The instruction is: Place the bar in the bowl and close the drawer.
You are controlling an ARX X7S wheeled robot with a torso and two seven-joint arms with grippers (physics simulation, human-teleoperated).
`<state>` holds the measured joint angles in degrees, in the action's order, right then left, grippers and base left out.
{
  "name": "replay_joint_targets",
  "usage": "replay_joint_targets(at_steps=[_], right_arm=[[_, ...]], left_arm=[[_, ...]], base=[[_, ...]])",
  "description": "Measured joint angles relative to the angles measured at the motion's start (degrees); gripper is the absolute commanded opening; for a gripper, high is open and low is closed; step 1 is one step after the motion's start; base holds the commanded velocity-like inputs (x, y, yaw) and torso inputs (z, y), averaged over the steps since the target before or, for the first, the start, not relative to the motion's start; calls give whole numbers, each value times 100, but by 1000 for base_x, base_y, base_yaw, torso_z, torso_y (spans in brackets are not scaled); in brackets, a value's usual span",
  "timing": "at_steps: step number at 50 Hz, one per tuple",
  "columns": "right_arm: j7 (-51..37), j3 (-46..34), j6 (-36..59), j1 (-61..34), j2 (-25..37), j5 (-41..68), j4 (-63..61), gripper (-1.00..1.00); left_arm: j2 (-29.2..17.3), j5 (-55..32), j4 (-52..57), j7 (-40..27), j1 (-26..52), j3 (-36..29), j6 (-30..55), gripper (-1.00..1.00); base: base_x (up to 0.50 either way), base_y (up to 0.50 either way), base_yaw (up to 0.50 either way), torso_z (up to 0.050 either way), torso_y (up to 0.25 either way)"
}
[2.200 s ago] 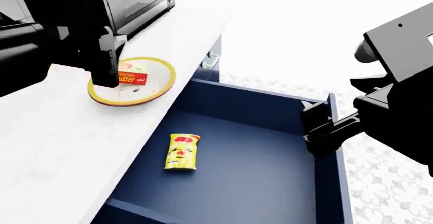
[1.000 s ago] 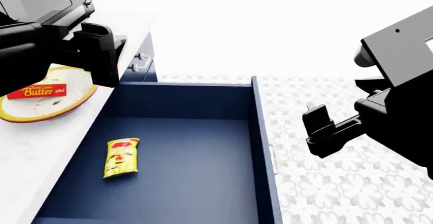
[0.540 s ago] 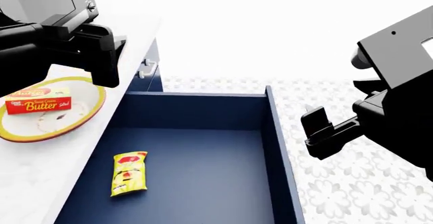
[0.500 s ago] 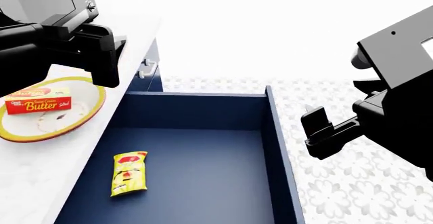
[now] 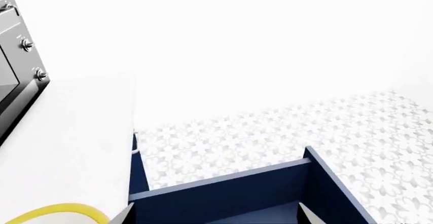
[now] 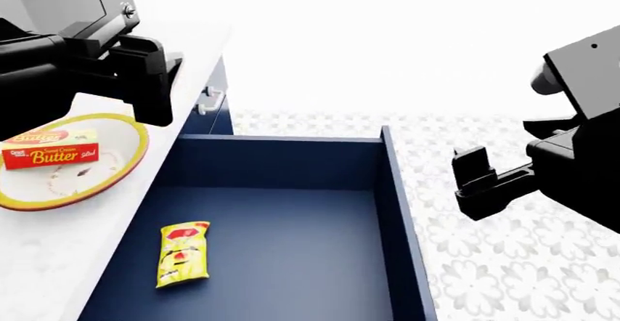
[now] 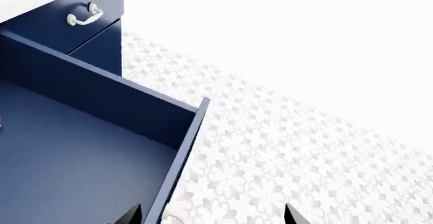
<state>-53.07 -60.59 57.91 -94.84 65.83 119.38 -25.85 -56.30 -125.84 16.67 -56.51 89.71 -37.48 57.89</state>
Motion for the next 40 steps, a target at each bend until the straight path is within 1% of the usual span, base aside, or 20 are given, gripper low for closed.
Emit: replay_joint_targets(at_steps=[10, 21, 33, 40], right_arm=[[1166, -51, -828, 818, 1031, -646, 110, 100], [2160, -375, -1968, 1620, 1840, -1086, 206, 100], [3298, -1034, -3475, 2483, 2244, -1294, 579, 100], [4381, -1444, -4216, 2963, 2302, -1200, 925, 100]], left_arm=[[93, 7, -35, -51, 39, -74, 8, 100], [164, -6, -49, -104, 81, -138, 12, 100], [209, -29, -49, -150, 111, -193, 10, 100], [242, -34, -50, -172, 128, -228, 13, 100]], base=[[0, 0, 0, 0, 0], [0, 0, 0, 0, 0], [0, 0, 0, 0, 0], [0, 0, 0, 0, 0]])
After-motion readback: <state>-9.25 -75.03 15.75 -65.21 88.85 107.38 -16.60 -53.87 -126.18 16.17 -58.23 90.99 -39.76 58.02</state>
